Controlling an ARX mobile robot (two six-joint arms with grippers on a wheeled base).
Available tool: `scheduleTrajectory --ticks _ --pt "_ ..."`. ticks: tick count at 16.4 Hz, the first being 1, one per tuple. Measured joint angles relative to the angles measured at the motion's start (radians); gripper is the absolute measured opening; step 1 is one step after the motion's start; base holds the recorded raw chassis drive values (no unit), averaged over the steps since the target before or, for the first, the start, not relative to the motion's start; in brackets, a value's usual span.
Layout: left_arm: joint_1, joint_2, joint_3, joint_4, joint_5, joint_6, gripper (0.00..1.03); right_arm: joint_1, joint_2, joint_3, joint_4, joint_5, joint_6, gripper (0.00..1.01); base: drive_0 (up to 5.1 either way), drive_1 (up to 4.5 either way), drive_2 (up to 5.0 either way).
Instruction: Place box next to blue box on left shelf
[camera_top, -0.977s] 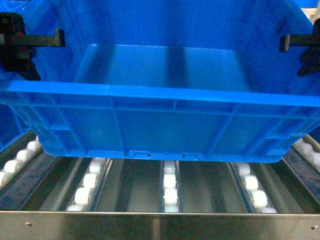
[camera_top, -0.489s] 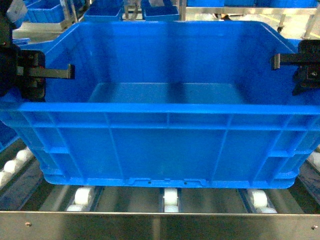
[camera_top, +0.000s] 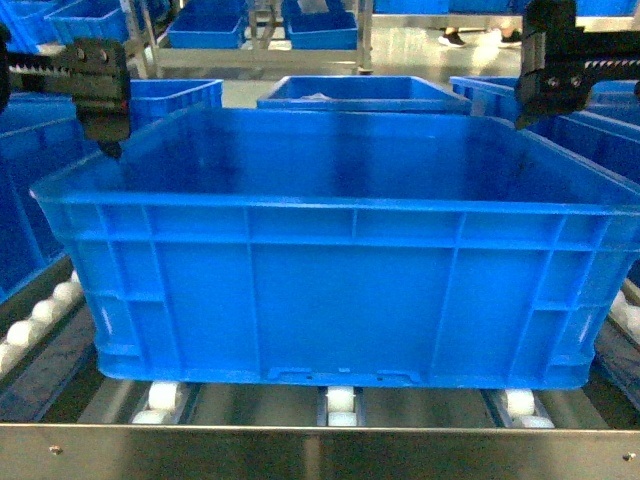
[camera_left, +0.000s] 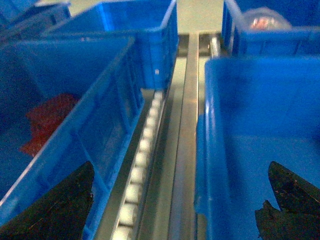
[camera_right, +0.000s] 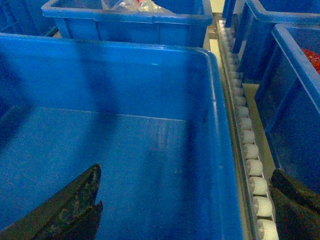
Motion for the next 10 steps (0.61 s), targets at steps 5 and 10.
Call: scheduleTrajectory --ticks 5,10 --pt "-0.005 -0.033 -0.005 0.069 -0.007 -0.002 0.98 -0.001 -0.006 0.0 -0.003 0.001 -0.011 0.98 0.0 0.0 0.0" --pt "0.03 -0.068 -0.161 0.36 0.151 -0.004 0.77 -0.043 -0.102 -0.366 0.639 0.045 -0.051 0.62 0.0 0.0 0.0"
